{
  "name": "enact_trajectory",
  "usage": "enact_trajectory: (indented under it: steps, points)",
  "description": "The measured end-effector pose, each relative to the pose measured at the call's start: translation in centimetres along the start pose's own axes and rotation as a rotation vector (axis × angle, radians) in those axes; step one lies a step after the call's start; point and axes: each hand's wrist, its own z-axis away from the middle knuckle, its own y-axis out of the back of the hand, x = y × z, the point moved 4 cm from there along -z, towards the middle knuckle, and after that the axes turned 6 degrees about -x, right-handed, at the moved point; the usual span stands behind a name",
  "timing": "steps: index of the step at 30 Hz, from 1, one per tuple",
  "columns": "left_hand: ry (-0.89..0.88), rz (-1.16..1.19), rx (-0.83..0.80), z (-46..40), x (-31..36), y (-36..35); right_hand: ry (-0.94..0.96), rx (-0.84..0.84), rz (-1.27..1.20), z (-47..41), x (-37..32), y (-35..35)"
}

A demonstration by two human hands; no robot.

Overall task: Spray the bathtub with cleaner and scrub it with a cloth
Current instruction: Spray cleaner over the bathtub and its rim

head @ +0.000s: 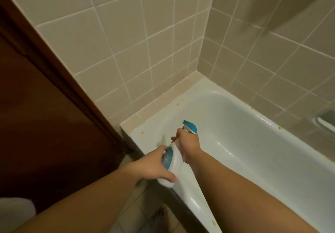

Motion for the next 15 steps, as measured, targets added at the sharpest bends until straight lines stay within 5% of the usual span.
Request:
enact_trajectory:
  steps: [15]
  points:
    - [0.03, -0.042, -0.047, 7.0, -5.2, -8.1, -0.086, -0.069, -0.048, 7.2, 10.3, 0.7]
